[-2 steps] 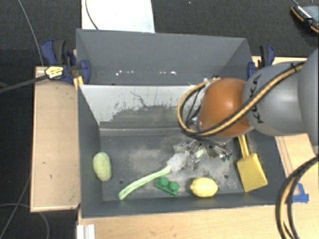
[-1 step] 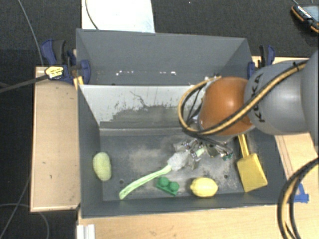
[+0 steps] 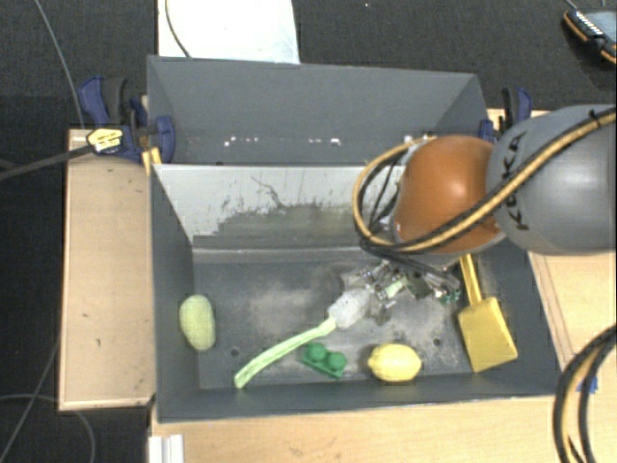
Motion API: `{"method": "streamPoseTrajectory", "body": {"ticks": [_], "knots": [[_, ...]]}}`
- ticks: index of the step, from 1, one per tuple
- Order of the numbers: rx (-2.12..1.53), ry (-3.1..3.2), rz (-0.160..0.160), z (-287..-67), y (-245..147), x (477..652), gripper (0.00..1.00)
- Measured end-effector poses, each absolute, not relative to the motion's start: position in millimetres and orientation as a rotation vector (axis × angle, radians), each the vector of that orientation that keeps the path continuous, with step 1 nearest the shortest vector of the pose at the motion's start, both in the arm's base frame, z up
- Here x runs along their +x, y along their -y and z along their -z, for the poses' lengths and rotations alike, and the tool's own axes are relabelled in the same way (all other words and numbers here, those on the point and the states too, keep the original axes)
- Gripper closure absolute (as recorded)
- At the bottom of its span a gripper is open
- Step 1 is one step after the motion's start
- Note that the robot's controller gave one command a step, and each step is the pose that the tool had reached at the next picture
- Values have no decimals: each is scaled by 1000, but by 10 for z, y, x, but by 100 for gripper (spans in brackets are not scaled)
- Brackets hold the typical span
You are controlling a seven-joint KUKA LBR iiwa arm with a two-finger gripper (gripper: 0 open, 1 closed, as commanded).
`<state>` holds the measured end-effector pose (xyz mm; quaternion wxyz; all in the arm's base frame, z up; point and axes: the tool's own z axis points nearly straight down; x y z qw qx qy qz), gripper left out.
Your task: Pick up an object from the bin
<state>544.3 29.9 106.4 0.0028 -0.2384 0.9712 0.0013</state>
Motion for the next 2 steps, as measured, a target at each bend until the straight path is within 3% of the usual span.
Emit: {"method": "streamPoseTrajectory", "body": {"ticks": [1,2], "knots": [[-741,-3042,-3,-1517,-300,5458,100],[-738,-3037,-1,-1702,-300,5470,100]]}}
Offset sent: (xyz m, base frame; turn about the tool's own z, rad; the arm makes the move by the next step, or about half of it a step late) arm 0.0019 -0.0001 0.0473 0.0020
